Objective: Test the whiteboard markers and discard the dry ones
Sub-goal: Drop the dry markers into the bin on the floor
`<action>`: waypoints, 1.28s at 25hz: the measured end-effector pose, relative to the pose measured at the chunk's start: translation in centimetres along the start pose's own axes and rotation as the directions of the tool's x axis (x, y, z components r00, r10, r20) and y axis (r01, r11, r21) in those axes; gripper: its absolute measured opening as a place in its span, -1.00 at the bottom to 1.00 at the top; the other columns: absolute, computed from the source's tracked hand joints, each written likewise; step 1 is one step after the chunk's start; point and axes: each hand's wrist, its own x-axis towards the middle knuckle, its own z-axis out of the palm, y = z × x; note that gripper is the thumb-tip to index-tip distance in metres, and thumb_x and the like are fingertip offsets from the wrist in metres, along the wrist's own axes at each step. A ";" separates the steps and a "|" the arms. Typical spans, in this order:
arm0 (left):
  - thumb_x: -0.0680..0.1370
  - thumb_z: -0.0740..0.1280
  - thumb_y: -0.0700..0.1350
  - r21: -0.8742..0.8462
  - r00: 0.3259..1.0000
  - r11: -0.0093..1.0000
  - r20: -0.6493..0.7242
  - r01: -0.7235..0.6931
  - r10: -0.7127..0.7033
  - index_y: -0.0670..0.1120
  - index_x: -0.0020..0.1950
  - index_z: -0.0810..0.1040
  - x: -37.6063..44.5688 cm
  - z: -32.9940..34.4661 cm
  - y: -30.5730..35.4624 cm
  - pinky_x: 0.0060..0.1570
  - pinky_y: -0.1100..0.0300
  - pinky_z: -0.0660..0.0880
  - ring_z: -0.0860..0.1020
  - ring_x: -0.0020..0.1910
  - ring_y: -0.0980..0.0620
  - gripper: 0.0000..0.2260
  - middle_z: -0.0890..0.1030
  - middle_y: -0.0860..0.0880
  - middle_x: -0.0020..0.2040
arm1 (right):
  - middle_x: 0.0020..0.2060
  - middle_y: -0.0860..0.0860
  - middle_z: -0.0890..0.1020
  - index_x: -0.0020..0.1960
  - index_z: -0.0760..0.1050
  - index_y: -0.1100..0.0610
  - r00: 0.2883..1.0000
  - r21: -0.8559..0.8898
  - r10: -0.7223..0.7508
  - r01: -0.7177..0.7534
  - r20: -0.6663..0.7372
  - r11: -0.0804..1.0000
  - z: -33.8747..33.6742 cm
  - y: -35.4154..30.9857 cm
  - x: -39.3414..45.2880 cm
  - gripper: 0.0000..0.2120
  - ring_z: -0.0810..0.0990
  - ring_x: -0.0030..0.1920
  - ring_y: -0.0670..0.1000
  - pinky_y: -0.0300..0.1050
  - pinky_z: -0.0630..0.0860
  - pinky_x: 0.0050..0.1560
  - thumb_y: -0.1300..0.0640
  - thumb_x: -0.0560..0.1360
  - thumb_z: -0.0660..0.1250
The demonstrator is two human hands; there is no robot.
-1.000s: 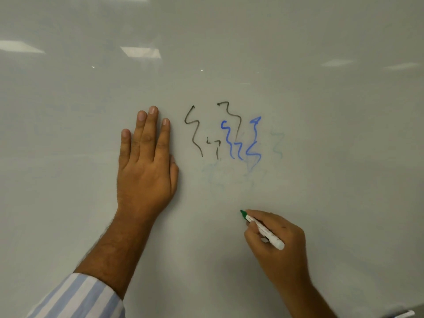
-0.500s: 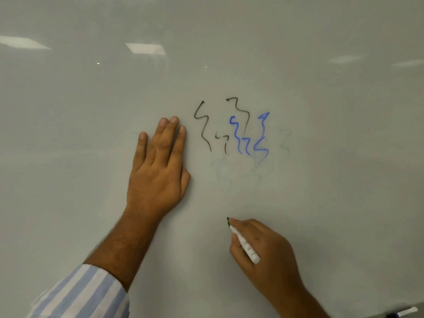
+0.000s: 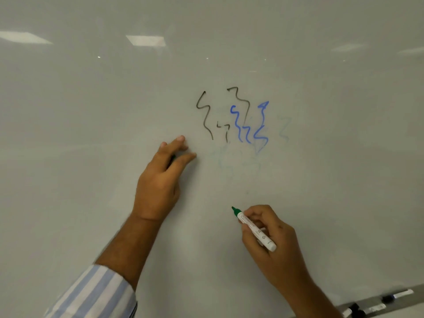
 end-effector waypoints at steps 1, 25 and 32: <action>0.57 0.13 -0.43 -0.062 0.998 0.997 0.038 0.050 -0.048 -0.19 0.29 0.65 -1.3 -0.3 0.8 0.39 0.08 0.51 0.56 0.39 -0.10 -0.57 0.54 -0.14 0.41 | -0.24 -0.14 0.66 0.10 0.59 -0.09 1.000 -0.011 -0.006 0.006 0.010 1.000 -0.1 0.0 -0.2 -0.79 0.64 -0.28 -0.01 -0.28 0.51 -0.31 0.20 0.58 0.47; 0.33 0.12 -0.43 -0.674 0.573 -0.156 0.709 0.722 -0.410 -0.17 0.17 0.47 -9.4 1.0 14.1 -0.06 -0.04 0.54 0.69 -0.07 -0.17 -0.55 0.64 -0.20 -0.04 | -0.02 -0.02 0.80 0.17 0.74 -0.02 0.969 0.366 0.171 -0.226 0.177 0.903 -2.5 -0.1 -6.1 -0.77 0.80 -0.03 0.14 0.22 0.75 -0.03 0.00 0.53 0.49; 0.34 0.12 -0.42 -0.643 0.589 -0.071 0.736 0.763 -0.334 -0.09 0.18 0.46 -7.7 3.0 17.0 -0.04 -0.03 0.55 0.70 -0.01 -0.19 -0.53 0.65 -0.16 -0.02 | -0.04 0.11 0.81 0.17 0.73 0.17 0.950 0.459 0.236 -0.307 0.206 0.834 -6.6 2.0 -5.5 -0.82 0.81 -0.06 0.18 0.02 0.76 -0.04 0.25 0.58 0.45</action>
